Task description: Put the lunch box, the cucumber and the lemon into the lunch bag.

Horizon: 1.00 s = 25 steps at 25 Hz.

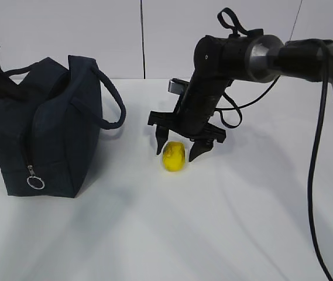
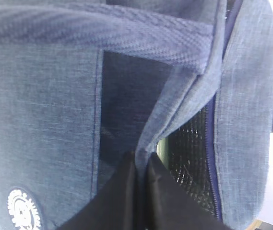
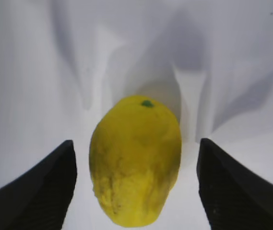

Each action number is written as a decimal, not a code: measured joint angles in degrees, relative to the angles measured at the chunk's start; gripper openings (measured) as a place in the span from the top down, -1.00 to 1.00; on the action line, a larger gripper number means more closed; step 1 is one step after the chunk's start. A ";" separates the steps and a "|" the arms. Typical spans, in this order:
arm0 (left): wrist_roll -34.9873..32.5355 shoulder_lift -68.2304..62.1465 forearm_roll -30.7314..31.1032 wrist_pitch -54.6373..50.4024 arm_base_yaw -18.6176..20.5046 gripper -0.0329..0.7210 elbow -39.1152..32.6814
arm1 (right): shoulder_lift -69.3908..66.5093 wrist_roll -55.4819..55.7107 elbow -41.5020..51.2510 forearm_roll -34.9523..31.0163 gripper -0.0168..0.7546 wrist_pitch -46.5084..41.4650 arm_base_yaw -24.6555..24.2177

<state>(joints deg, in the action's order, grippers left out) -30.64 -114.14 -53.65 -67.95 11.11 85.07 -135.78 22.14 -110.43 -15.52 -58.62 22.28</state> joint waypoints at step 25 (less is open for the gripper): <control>-0.20 0.00 -3.13 -0.12 0.00 0.93 0.00 | -0.23 -0.10 -0.09 1.16 -0.01 -0.41 0.00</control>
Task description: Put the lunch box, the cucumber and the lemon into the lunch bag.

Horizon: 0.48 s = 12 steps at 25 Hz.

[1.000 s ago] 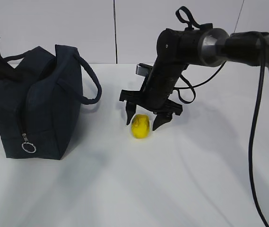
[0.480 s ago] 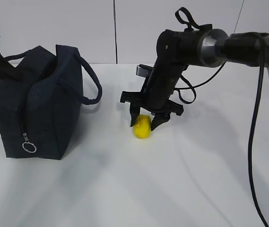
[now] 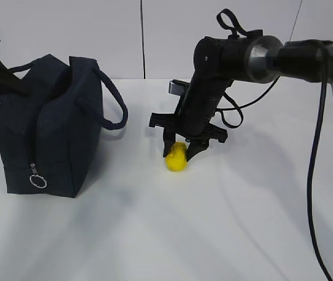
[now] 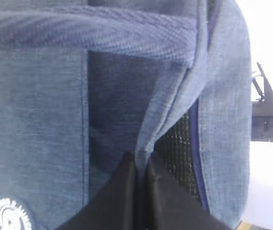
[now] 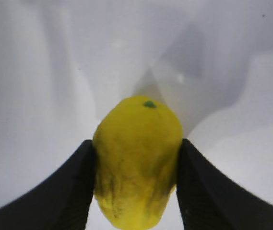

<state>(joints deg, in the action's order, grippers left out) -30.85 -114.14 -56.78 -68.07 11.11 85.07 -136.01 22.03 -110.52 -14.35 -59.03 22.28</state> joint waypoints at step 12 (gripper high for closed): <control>-1.40 0.00 -0.46 -0.08 -1.58 0.93 0.00 | 0.00 -0.98 -3.24 0.25 -0.01 -9.63 0.00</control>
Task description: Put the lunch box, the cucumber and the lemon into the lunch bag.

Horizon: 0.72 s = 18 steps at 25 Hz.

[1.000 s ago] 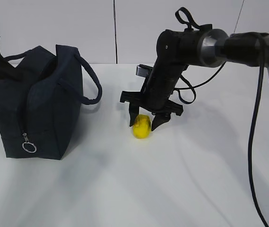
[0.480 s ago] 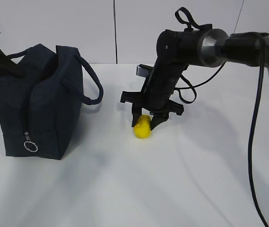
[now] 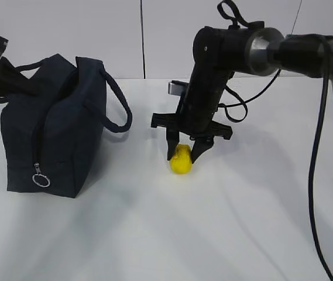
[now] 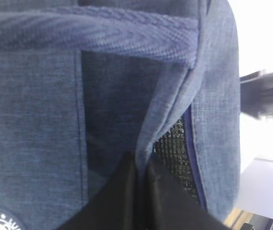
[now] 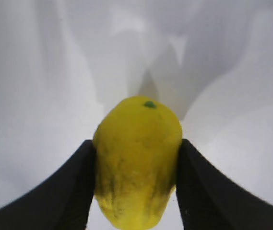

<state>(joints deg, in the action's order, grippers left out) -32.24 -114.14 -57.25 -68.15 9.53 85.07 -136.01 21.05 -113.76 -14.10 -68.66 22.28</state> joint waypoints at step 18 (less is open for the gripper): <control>-1.93 0.00 -6.90 0.00 -0.77 0.93 0.00 | 0.00 -6.86 -26.71 -20.67 0.00 -2.03 0.00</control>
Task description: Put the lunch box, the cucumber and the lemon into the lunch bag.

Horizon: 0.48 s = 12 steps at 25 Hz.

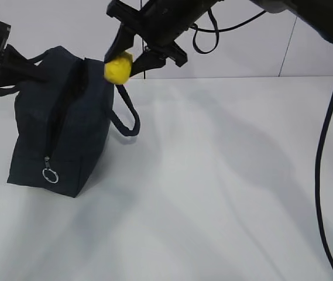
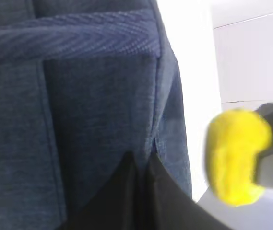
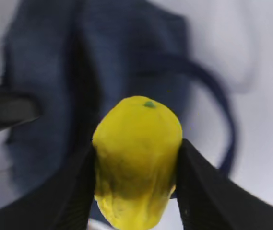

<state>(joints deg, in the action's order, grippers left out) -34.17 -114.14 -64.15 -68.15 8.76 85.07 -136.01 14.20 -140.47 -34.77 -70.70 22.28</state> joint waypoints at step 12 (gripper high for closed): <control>-0.34 0.00 -2.98 0.00 0.00 0.93 0.00 | -4.04 -5.01 0.00 -11.83 0.00 3.79 2.99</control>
<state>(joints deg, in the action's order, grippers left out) -34.51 -114.14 -67.13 -68.15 8.76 85.07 -140.05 9.19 -140.47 -46.60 -66.91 25.27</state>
